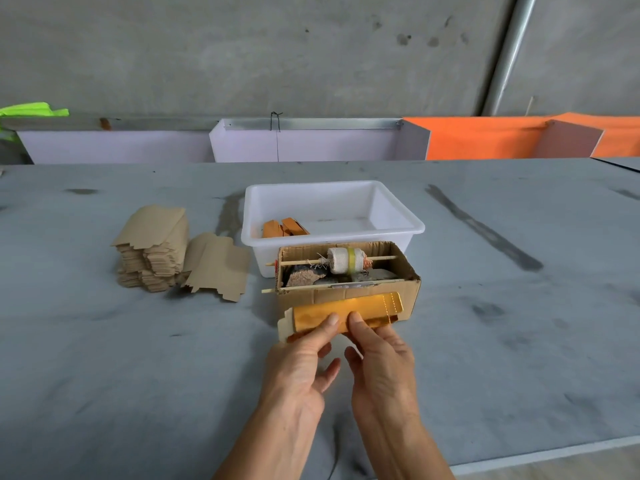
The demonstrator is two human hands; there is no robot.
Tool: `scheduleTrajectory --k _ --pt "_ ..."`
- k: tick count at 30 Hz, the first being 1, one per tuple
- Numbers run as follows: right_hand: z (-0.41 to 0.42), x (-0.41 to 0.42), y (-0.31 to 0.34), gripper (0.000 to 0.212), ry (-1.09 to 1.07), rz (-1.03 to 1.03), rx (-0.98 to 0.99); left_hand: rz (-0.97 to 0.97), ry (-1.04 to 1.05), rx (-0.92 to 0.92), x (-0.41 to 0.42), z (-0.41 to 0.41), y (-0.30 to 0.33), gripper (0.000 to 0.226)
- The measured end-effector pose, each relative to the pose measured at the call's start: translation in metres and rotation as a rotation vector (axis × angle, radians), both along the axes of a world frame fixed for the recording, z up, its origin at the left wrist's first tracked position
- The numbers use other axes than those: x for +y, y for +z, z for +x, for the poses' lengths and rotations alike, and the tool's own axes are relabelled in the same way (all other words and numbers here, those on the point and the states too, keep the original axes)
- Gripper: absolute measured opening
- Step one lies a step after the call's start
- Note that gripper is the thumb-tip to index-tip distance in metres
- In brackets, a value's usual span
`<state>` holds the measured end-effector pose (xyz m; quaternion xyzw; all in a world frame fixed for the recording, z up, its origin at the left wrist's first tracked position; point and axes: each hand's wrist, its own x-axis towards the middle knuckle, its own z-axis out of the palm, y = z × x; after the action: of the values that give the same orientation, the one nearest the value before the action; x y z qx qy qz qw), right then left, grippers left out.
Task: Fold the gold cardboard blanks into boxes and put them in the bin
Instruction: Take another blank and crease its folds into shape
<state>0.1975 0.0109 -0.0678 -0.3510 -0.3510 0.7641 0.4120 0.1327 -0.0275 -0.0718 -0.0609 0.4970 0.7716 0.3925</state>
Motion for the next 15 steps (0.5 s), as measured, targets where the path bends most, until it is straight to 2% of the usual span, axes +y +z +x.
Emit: scheduleTrajectory --k 4,9,15 --pt "-0.001 0.006 0.004 0.014 0.009 -0.023 -0.049 0.018 0.009 0.026 -0.003 -0.004 0.001 0.017" --pt "0.006 0.014 0.012 0.010 0.125 -0.106 0.029 0.014 0.107 0.104 -0.005 -0.013 0.008 0.018" --pt "0.004 0.019 0.018 0.016 0.047 0.012 -0.131 0.004 0.055 0.255 -0.009 -0.010 0.013 0.011"
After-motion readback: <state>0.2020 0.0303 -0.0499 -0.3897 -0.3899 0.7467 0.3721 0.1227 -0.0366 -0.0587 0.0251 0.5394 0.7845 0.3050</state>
